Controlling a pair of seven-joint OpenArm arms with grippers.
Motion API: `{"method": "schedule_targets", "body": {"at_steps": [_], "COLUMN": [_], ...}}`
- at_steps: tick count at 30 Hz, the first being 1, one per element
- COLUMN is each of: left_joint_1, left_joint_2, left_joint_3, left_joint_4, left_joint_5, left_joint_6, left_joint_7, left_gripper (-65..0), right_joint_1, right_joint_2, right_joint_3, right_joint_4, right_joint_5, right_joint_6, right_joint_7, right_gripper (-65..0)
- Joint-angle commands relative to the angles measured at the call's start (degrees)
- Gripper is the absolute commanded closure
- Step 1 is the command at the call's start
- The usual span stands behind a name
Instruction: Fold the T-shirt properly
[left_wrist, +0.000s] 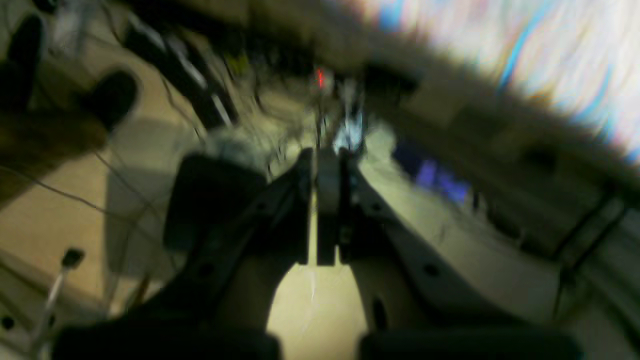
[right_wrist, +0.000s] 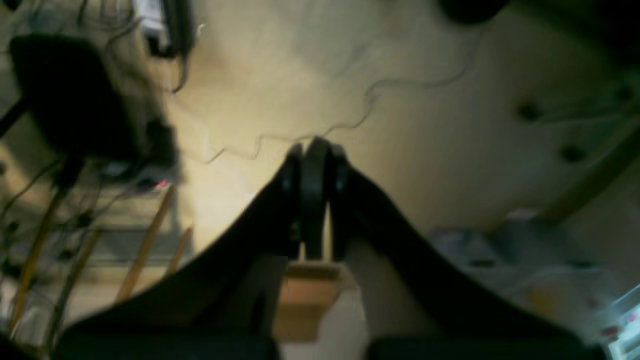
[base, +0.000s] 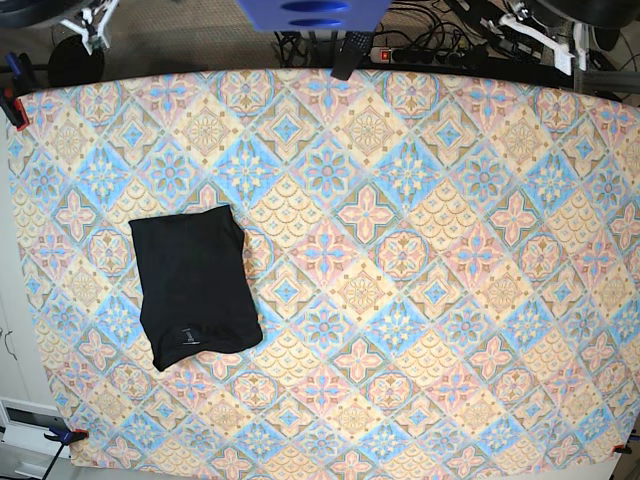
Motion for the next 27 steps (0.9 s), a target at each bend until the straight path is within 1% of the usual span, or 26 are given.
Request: {"method": "schedule_targets", "body": {"at_steps": [1,4,7,9,13,15,17,18,21,24,27], "left_joint_1": [0.5,-1.9,-4.8,-8.6,-16.5,-19.3,-21.8,-23.0,-26.6,-30.3,-33.7], "left_joint_2": [-0.2,-0.3,-0.4,-0.4,-0.5,-0.5,-0.5,-0.5,-0.4,-0.3,-0.1], "left_joint_3": [0.8,4.9,8.5,10.8,18.4,21.9,25.8,27.7,31.6,35.1,39.2], "left_joint_4": [-1.5,-9.1,-18.4,-26.6,-41.7,-47.4,-52.2,-54.6,-61.6,-68.4,-74.3], "left_joint_5": [2.1,5.5,7.1,8.7,13.2,15.4,17.3,17.9,18.2,18.6,18.5], "left_joint_6": [0.1,0.1,0.1,0.0,0.0,0.0,0.1,0.1,0.2,0.2,0.3], "left_joint_7": [-0.4,-4.3,-10.1,-14.7,-22.3,-26.3,-30.4,-32.1,-35.7,-39.8,-42.4], "left_gripper": [0.0,0.0,0.0,0.0,0.0,0.0,-0.1,-0.2,-0.3,-0.5,-0.5], "right_joint_1": [-0.5,-0.1,0.5,3.7,9.4,12.0,14.3,15.7,19.3,21.1,21.5], "right_joint_2": [0.5,0.5,0.5,0.6,0.8,0.9,2.2,2.9,3.1,3.2,3.2], "right_joint_3": [-0.8,-2.3,-2.4,-2.4,-2.4,-2.4,-2.4,-2.4,-2.1,-2.3,-2.5], "right_joint_4": [-1.7,-9.8,-17.6,-22.2,-32.4,-38.8,-46.1,-49.7,-58.3,-62.8,-65.4], "right_joint_5": [0.7,0.7,0.6,0.6,0.4,0.2,-0.4,-1.4,-3.6,-4.2,-4.2], "right_joint_6": [0.0,0.0,0.0,0.0,0.0,0.0,0.0,0.0,0.0,0.0,0.0], "right_joint_7": [2.0,5.6,8.4,10.3,14.9,18.7,22.6,24.6,29.9,34.1,37.3], "right_gripper": [0.0,0.0,0.0,0.0,0.0,0.0,0.0,0.0,0.0,0.0,0.0]}}
